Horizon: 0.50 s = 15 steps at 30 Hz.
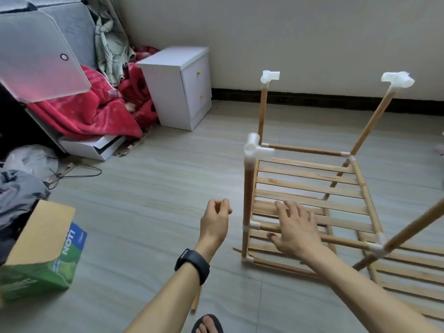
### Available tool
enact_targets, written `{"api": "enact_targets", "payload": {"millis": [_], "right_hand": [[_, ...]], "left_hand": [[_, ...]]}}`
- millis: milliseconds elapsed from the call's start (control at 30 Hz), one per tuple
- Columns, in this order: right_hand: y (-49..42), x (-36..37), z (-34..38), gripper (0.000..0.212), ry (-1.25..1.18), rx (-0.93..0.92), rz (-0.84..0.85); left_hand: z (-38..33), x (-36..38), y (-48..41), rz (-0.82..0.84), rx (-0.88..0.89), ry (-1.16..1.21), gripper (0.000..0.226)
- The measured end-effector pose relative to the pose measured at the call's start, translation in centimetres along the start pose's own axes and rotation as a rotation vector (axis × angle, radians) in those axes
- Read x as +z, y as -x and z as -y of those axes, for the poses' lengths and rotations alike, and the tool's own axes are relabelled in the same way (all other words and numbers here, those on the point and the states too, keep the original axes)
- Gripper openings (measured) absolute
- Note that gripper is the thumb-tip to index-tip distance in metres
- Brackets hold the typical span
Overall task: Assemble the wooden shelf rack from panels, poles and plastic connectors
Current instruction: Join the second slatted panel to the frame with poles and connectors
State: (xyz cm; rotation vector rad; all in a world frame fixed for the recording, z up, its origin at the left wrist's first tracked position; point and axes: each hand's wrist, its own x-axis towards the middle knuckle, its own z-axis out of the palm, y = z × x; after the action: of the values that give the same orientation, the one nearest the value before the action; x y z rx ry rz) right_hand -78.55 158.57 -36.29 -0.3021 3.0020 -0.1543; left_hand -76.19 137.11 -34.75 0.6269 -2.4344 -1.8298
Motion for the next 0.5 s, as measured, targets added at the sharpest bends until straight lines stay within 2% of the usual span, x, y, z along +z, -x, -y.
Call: {"api": "enact_targets", "payload": {"millis": [100, 267, 400, 500], "right_hand": [[-1.1, 0.3, 2.7, 0.097, 0.006, -0.115, 0.016], [-1.7, 1.6, 4.3, 0.093, 0.060, -0.125, -0.047], [-1.9, 1.9, 4.1, 0.089, 0.099, -0.119, -0.038], [-1.9, 1.9, 4.1, 0.087, 0.111, -0.120, -0.048]], "left_hand": [[7.7, -2.5, -0.9, -0.007, -0.198, -0.233, 0.026], [18.9, -4.9, -0.5, 0.191, -0.420, -0.619, 0.027], [23.3, -3.6, 0.1, 0.283, -0.481, -0.865, 0.037], [24.2, -2.3, -0.1, 0.270, -0.425, -1.059, 0.043]]}}
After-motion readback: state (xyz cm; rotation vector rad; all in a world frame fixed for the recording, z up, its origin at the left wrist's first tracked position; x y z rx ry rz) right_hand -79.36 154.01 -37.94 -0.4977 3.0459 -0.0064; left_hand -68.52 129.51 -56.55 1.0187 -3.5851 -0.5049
